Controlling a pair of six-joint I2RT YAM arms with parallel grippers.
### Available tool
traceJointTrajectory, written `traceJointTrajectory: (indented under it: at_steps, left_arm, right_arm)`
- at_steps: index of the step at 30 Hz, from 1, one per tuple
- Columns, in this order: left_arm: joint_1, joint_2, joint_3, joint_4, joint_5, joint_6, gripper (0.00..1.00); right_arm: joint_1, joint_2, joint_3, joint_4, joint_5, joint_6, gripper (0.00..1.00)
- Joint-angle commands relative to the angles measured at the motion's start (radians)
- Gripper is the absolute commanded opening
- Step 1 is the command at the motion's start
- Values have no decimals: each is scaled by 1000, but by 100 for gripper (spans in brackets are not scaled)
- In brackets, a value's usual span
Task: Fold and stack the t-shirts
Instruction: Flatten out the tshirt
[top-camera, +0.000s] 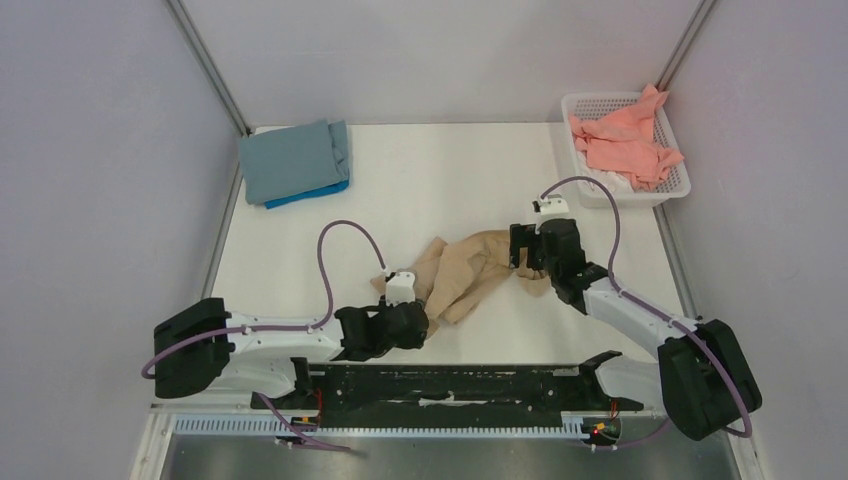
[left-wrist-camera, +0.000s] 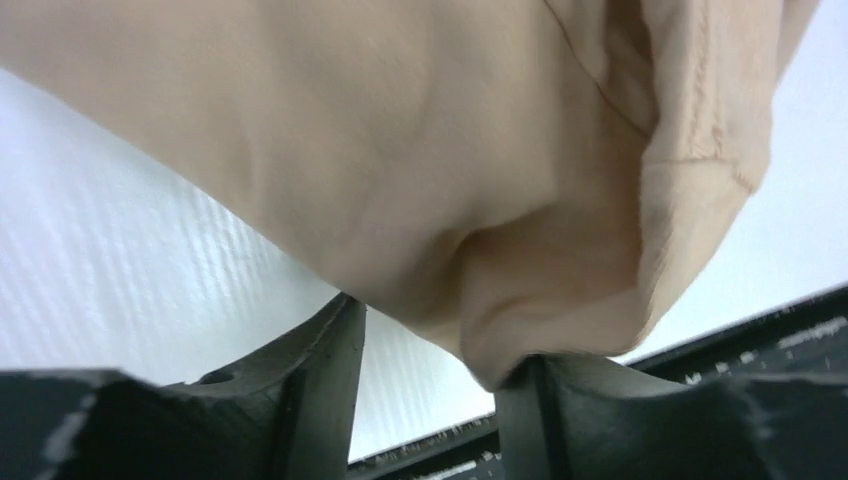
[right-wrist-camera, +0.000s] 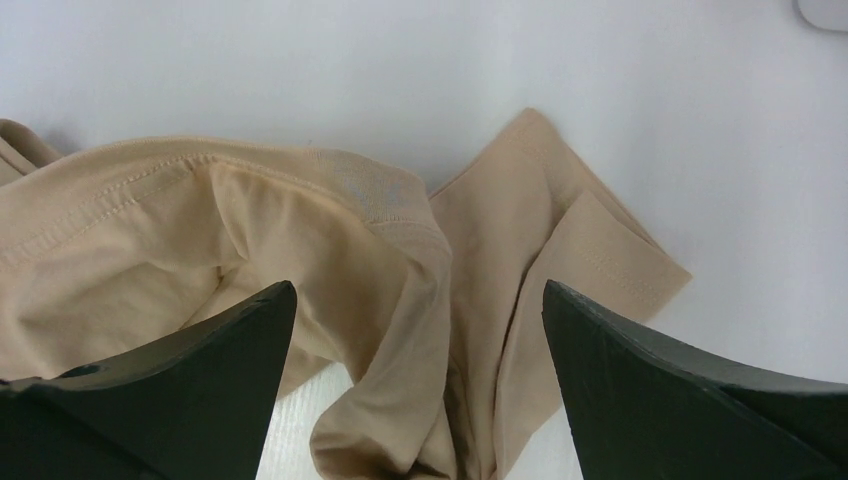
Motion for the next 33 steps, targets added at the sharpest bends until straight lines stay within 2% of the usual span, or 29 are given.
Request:
traceJointTrajectory:
  at_steps: [1,5,8,9,10,11,13,15,16,19,22,26,29,31,33]
  left_arm:
    - [0,-25,4,-11,-210,-113,51]
    - [27,-51,-43,128,-225,-58,50]
    - [104,-21,-39,147,-203,-51,26]
    - [134,-9,-40,152,-187,-53,12]
    - [158,1,-43,168,-172,-48,4]
    - [180,6,-46,177,-163,-46,2]
    - [202,-4,-49,175,-165,-43,2]
    - [208,-40,-36,126,-199,-55,2]
    - [208,-71,-21,88,-228,-55,2]
    - [209,-170,63,-90,-366,-65,2]
    - [212,-275,228,-285,-491,-71,2]
    - [213,-401,381,-260,-564,117,2]
    - [212,-466,474,-168,-496,336,2]
    - [212,-495,552,-147,-366,481,2]
    - [213,-528,626,-173,-241,561,2]
  right_arm:
    - [2,42,-21,133,12,76,93]
    - [2,55,-92,259,-4,144,83]
    - [1,57,-118,324,0,154,74]
    - [3,58,-122,333,6,158,69]
    - [3,64,-124,335,13,163,62]
    - [2,70,-127,340,12,164,55]
    - [2,78,-130,353,7,162,25]
    - [2,69,-126,361,15,146,5]
    - [2,57,-117,356,24,133,0]
    - [2,-12,-60,291,67,89,0]
    - [2,-127,-17,219,123,63,0]
    - [2,-285,54,154,94,28,0]
    - [2,-378,150,96,56,-8,0]
    - [3,-413,240,43,34,-33,0]
    - [3,-444,333,-6,8,-53,0]
